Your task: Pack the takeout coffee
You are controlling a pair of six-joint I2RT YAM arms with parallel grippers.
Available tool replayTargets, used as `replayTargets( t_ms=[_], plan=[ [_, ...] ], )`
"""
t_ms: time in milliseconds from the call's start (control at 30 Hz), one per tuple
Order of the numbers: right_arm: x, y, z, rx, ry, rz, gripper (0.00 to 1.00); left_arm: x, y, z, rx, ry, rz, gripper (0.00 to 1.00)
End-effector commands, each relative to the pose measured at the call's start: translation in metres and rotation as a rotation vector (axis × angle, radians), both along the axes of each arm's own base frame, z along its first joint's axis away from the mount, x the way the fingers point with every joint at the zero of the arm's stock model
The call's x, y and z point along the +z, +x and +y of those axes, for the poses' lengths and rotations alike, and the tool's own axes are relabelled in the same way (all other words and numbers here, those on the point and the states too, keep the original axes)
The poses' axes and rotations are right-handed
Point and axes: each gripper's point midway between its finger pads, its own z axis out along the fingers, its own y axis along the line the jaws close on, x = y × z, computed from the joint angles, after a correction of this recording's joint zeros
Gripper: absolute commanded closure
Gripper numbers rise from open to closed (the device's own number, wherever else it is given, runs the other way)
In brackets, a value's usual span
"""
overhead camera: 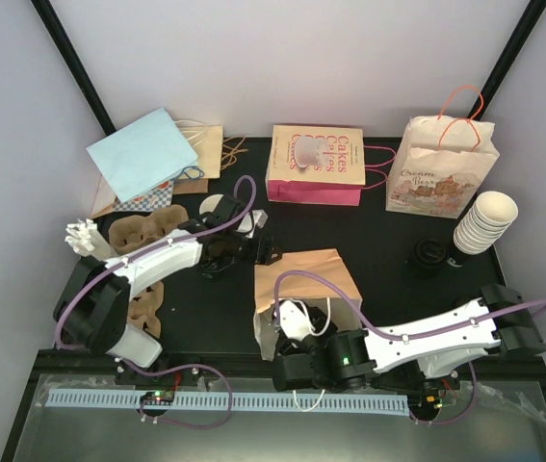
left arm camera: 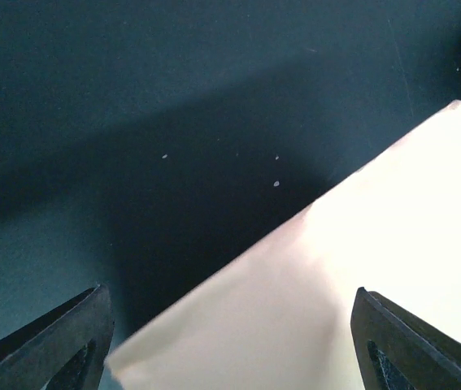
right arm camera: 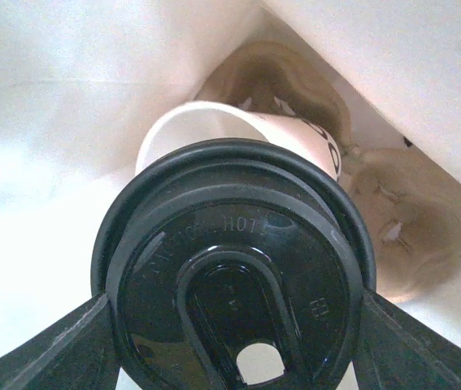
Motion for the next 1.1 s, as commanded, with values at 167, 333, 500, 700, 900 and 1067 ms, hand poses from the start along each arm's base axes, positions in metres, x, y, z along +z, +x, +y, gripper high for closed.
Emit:
replayTargets(
  t_ms=[167, 333, 500, 700, 900, 1067],
  plan=[
    [-0.008, 0.006, -0.013, -0.037, 0.101, 0.048, 0.59, 0.003, 0.015, -0.019, -0.078, -0.042, -0.014, 0.18],
    [-0.002, 0.01, -0.008, -0.02, 0.107, 0.03, 0.59, -0.002, 0.013, -0.023, -0.097, -0.051, 0.007, 0.2],
    [-0.004, 0.016, -0.003, -0.024, 0.072, 0.015, 0.59, -0.006, 0.01, -0.026, -0.109, -0.062, 0.033, 0.22],
    [-0.001, 0.029, 0.001, -0.029, 0.071, 0.036, 0.59, -0.005, 0.006, -0.026, -0.105, -0.066, 0.055, 0.23],
    [0.002, 0.044, -0.003, -0.038, 0.048, 0.055, 0.59, -0.002, 0.002, -0.022, -0.091, -0.068, 0.058, 0.23],
    [-0.003, 0.053, -0.009, -0.055, 0.027, 0.094, 0.59, 0.01, 0.001, -0.017, -0.075, -0.068, 0.029, 0.22]
  ],
)
